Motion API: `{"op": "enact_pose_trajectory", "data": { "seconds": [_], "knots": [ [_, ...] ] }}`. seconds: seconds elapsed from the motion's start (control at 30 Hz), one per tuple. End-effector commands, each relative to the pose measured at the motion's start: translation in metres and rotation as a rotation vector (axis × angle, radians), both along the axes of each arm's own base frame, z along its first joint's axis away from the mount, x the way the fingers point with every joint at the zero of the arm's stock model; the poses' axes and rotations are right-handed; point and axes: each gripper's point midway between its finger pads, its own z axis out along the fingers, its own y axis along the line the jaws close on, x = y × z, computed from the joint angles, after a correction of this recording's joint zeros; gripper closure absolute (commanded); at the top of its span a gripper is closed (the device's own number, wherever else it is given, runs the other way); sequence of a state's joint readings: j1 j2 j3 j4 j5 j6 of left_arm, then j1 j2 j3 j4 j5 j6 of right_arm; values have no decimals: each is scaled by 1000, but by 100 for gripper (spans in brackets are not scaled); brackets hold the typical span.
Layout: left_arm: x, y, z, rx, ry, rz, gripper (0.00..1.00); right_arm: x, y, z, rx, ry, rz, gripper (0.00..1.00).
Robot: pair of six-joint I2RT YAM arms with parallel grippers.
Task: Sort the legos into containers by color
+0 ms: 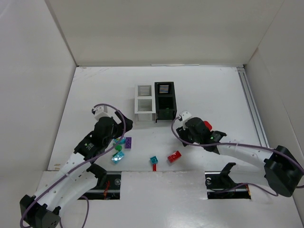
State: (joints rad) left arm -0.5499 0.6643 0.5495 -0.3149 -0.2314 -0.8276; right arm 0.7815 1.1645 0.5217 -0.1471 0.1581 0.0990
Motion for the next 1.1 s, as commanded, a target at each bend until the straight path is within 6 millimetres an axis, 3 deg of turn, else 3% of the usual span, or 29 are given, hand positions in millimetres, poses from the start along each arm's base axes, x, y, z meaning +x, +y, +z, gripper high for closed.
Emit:
{"op": "enact_pose_trajectory", "data": {
  "seconds": [0.0, 0.1, 0.13, 0.2, 0.23, 0.33, 0.53, 0.63, 0.67, 0.7, 0.8, 0.9, 1.0, 1.07],
  "knots": [
    [-4, 4, -6, -7, 29, 31, 0, 29, 25, 66, 51, -183, 81, 62],
    [-7, 5, -10, -18, 56, 47, 0, 43, 35, 110, 75, -291, 118, 62],
    [-7, 4, -10, -26, 58, 52, 0, 51, 41, 137, 88, -351, 134, 62],
    [-11, 6, -18, -31, 90, 68, 0, 61, 47, 153, 80, -387, 141, 62],
    [-11, 6, -18, -38, 91, 74, 0, 68, 51, 171, 84, -427, 140, 62],
    [-19, 8, -32, -48, 145, 93, 0, 85, 66, 186, 83, -470, 153, 59],
    [-32, 20, -54, -28, 258, 183, 0, 117, 105, 177, 74, -427, 177, 55],
    [-36, 24, -59, -25, 288, 215, 0, 127, 111, 170, 66, -412, 177, 32],
    [-36, 24, -59, -25, 288, 215, 0, 127, 111, 170, 66, -412, 177, 19],
    [-37, 25, -61, -31, 290, 221, 0, 127, 111, 170, 66, -412, 177, 17],
    [-41, 25, -68, -41, 307, 224, 2, 127, 109, 176, 77, -421, 161, 12],
    [-47, 28, -75, -65, 347, 272, 2, 122, 95, 184, 69, -446, 124, 4],
    [-51, 31, -80, -82, 363, 312, 2, 117, 79, 191, 60, -473, 82, 1],
    [-50, 30, -79, -103, 366, 330, 7, 112, 69, 192, 56, -482, 65, 1]
  ]
}}
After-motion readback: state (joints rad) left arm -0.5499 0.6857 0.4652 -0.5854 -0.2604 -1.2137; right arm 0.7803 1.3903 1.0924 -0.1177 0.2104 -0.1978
